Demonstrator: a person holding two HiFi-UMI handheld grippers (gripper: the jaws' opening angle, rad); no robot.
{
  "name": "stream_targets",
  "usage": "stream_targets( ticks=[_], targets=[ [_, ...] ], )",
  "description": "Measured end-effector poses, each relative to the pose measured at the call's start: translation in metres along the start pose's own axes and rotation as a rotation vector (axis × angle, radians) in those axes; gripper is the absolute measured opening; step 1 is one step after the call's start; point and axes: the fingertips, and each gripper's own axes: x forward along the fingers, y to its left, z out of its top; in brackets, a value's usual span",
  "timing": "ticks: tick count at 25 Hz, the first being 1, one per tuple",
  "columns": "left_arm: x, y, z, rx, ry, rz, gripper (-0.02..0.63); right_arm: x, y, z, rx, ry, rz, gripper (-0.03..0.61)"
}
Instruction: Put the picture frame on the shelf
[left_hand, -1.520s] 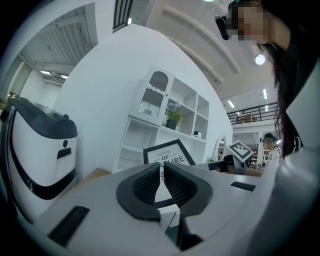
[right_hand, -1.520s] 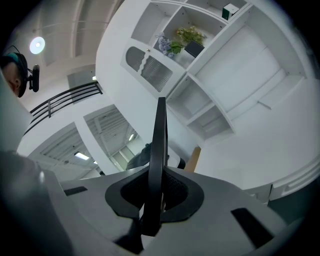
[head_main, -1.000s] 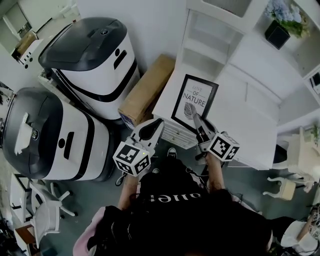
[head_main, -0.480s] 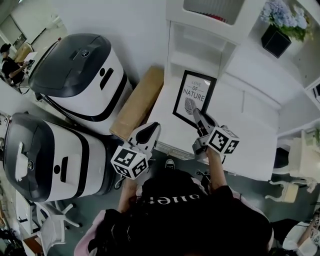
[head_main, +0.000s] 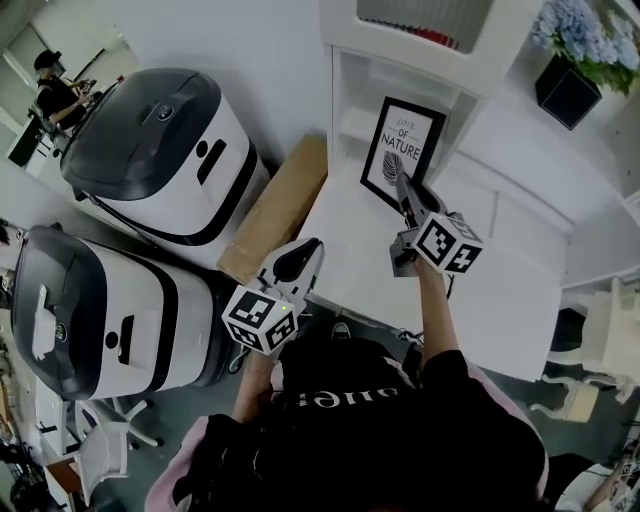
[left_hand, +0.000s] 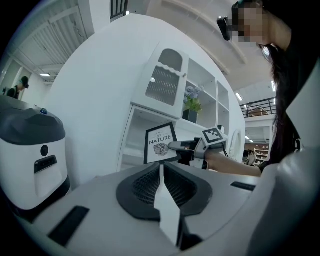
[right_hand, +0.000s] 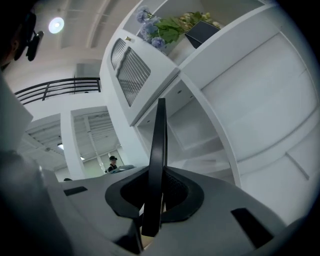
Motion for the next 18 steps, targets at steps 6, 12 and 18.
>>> stream_targets(
  ticks=[6,12,18],
  targets=[
    [0.009,0.007,-0.002,0.004,0.027,0.002,0.02,0.046,-0.014,0.037,-0.122,-0.084,-0.069,0.072],
    [0.017,0.013,0.0,0.004,0.039,-0.031,0.02,0.073,-0.016,0.035,-0.179,-0.099,-0.112,0.072],
    [0.015,0.033,0.011,0.003,0.033,-0.041,0.02,0.089,-0.018,0.042,-0.225,-0.1,-0.163,0.071]
  ],
)
